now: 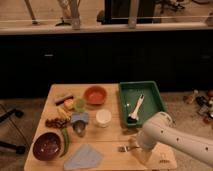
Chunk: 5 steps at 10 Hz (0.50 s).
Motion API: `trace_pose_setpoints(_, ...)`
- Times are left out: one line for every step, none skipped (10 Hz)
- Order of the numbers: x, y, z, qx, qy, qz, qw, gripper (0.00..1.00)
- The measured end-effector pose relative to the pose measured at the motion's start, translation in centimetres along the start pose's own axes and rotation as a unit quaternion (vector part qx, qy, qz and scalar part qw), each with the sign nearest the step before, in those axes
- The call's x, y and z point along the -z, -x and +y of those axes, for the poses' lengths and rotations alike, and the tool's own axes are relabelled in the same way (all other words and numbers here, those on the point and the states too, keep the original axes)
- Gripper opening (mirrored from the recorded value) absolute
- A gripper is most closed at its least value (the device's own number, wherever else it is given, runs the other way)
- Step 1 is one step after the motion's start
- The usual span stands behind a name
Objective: Place fork in paper cup
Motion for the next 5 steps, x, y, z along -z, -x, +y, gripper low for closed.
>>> trace_pose_setpoints(-0.01, 0.02, -0.04, -0.001, -0.002, 0.003, 1.0000, 0.80)
trace_pose_setpoints(-0.05, 0.03, -0.14, -0.004, -0.004, 0.007, 1.0000, 0.80)
trace_pose_setpoints(-0.14, -0.01, -0.22, -0.006, -0.004, 0.011, 0.9999, 0.80)
trace_pose_setpoints(-0.23, -0.08, -0.24, -0.008, -0.004, 0.014, 0.9999, 0.80)
trace_pose_setpoints(-0.47, -0.19, -0.25, -0.010, -0.002, 0.015, 0.9998, 0.78)
